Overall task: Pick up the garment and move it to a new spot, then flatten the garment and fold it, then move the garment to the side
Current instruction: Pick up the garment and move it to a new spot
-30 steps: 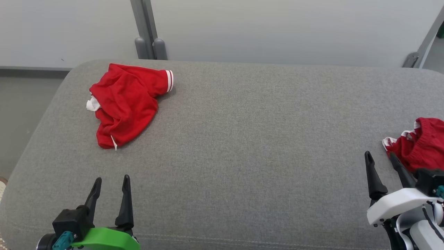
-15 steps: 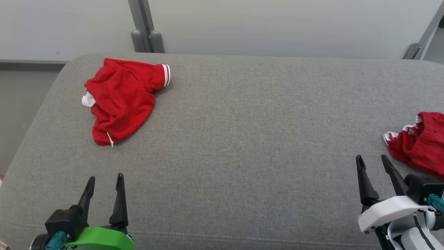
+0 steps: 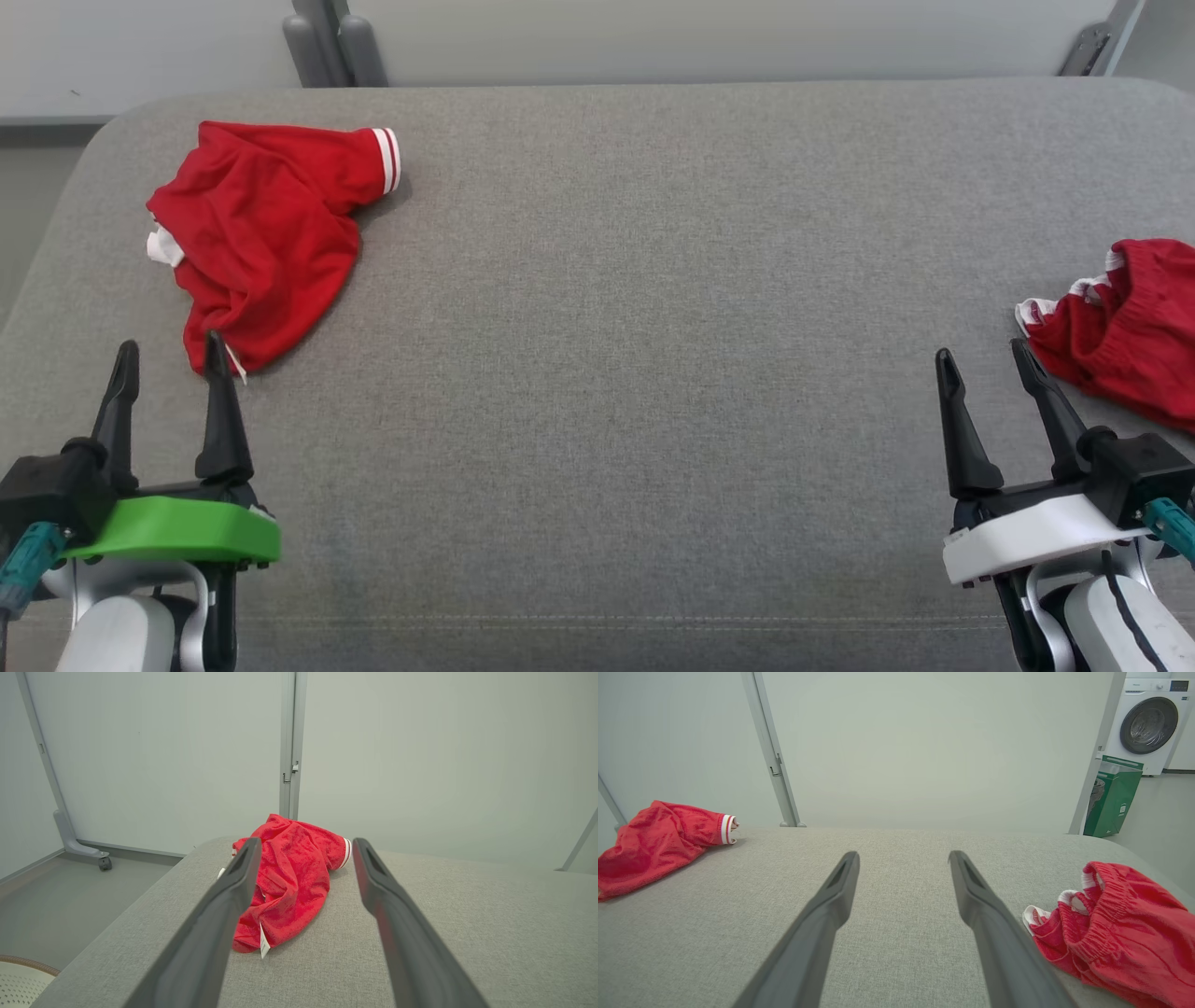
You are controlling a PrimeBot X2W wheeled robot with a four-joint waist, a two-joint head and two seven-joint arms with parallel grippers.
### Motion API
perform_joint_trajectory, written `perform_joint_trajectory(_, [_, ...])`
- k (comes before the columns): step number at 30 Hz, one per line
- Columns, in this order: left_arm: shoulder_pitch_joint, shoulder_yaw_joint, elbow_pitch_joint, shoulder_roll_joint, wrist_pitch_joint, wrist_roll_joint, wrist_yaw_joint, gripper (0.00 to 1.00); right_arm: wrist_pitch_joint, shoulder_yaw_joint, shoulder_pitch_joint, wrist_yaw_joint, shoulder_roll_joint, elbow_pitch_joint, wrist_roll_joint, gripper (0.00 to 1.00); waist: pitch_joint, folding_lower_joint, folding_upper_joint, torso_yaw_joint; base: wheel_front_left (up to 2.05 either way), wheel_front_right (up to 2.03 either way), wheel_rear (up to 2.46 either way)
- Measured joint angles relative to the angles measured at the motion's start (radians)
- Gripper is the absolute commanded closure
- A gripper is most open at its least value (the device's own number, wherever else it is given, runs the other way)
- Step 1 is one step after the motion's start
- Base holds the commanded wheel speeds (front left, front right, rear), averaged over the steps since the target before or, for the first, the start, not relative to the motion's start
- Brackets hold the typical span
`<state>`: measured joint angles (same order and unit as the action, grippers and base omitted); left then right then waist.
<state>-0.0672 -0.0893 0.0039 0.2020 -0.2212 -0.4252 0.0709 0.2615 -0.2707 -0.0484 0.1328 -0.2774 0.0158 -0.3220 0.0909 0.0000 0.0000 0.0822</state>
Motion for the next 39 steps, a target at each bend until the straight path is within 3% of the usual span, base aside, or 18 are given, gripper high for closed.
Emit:
perform_joint_trajectory(9, [-0.027, -0.032, 0.030, -0.046, -0.002, 0.000, 0.000, 0.00, 0.000, -0.042, 0.010, 0.000, -0.005, 0.059, 0.040, 0.00, 0.028, 0.0000, 0.0000, 0.055, 0.00, 0.00, 0.00])
perform_joint_trajectory(17, [0.012, 0.001, 0.043, -0.053, -0.010, 0.000, 0.010, 0.00, -0.023, -0.079, 0.036, -0.027, -0.009, 0.052, 0.042, 0.00, 0.008, 0.0000, 0.0000, 0.160, 0.00, 0.00, 0.00])
perform_joint_trajectory(30, [0.019, -0.030, 0.043, -0.061, -0.016, -0.007, 0.007, 0.00, -0.062, -0.042, 0.014, -0.017, -0.015, 0.087, 0.044, 0.00, -0.006, 0.0000, 0.0000, 0.343, 0.00, 0.00, 0.00])
perform_joint_trajectory(39, [-0.134, -0.052, 0.057, -0.083, 0.056, -0.112, -0.072, 0.00, -0.109, -0.031, 0.023, -0.017, -0.037, 0.158, 0.091, 0.00, 0.077, 0.0000, -0.0001, 0.392, 0.00, 0.00, 0.00])
